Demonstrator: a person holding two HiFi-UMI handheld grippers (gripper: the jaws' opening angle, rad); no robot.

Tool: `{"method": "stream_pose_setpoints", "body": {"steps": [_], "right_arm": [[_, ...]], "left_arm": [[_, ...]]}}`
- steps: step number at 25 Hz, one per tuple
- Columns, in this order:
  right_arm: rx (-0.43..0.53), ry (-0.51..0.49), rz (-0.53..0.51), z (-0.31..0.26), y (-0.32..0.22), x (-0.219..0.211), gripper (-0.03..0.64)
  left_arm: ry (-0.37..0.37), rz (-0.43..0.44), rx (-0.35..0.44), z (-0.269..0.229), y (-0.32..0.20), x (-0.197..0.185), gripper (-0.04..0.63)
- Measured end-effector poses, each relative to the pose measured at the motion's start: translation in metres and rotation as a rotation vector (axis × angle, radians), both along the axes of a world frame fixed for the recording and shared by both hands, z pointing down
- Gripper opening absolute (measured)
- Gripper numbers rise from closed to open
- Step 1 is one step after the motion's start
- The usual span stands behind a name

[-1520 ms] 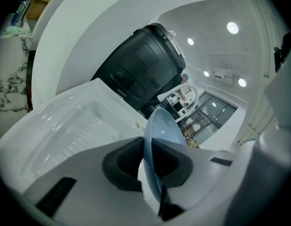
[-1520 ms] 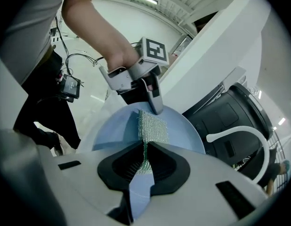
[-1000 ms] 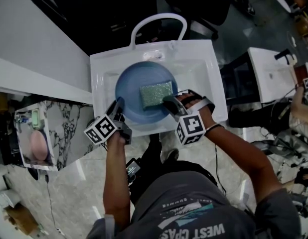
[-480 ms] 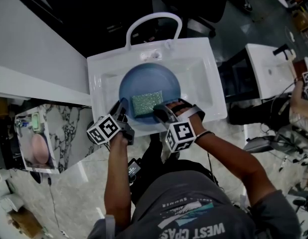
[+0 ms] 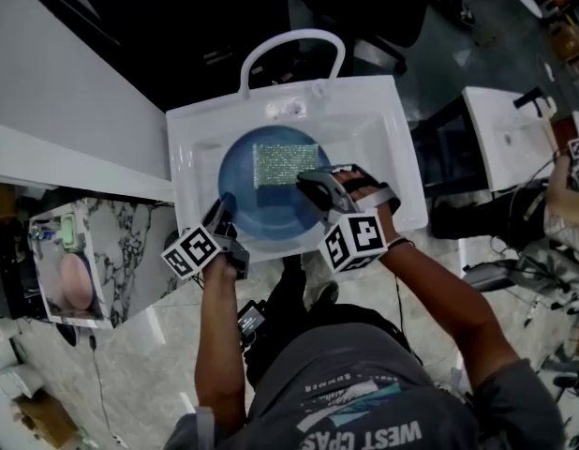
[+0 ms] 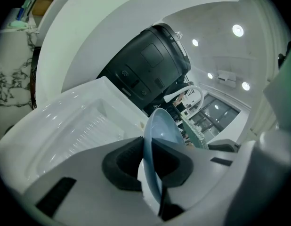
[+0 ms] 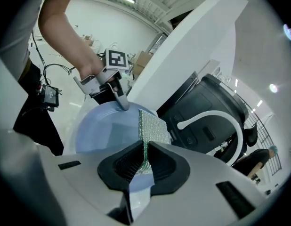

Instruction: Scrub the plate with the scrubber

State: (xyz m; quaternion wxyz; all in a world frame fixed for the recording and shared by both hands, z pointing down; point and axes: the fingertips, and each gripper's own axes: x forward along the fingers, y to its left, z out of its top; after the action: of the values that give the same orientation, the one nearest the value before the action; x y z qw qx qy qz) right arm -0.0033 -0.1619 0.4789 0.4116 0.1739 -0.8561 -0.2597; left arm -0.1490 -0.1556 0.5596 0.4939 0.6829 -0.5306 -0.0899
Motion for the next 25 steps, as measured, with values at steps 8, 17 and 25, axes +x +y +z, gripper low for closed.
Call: {"method": "stream_pose_setpoints", "body": {"steps": [8, 17, 25], "right_arm": [[0.051, -0.053, 0.04, -0.021, -0.042, -0.007, 0.063], [0.02, 0.027, -0.053, 0.031, -0.092, -0.048, 0.063], [-0.039, 0.088, -0.095, 0.1, -0.128, -0.095, 0.063]], "left_arm": [[-0.023, -0.056, -0.021, 0.002, 0.024, -0.036, 0.031], [-0.051, -0.14, -0.07, 0.015, 0.057, -0.083, 0.031], [-0.079, -0.171, -0.113, 0.031, 0.072, -0.107, 0.031]]}}
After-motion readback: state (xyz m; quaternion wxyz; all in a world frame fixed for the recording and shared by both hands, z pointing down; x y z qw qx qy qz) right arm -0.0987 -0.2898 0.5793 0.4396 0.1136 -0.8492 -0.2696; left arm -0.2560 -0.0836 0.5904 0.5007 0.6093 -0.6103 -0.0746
